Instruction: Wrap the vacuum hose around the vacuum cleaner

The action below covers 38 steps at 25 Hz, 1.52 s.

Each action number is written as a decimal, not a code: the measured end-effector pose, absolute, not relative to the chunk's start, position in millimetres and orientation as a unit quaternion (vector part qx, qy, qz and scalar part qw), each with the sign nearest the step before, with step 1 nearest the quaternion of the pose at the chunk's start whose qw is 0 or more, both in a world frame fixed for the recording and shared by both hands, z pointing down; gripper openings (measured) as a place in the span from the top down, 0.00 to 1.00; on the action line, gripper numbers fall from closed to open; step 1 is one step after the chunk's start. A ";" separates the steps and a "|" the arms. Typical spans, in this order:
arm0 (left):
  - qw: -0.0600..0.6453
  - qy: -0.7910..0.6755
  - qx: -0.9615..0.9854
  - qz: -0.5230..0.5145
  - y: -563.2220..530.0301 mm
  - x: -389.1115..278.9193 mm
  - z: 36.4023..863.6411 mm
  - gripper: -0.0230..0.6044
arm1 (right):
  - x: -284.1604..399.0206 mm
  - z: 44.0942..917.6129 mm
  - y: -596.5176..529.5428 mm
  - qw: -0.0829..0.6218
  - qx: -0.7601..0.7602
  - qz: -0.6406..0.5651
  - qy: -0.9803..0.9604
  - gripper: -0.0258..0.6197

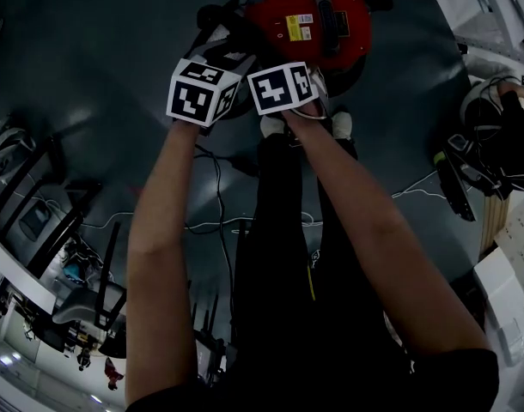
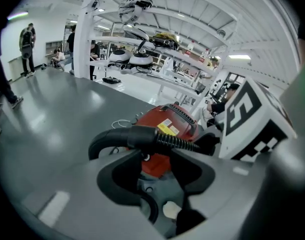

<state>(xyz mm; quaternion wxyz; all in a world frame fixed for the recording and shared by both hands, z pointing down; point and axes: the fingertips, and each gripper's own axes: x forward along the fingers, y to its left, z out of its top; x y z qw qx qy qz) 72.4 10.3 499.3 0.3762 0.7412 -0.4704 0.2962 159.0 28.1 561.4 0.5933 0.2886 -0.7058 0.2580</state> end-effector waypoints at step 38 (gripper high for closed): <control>0.374 -0.497 0.731 0.280 -14.6 41.9 540.5 0.72 | 145.5 595.5 36.9 0.631 0.316 0.310 -0.637 0.58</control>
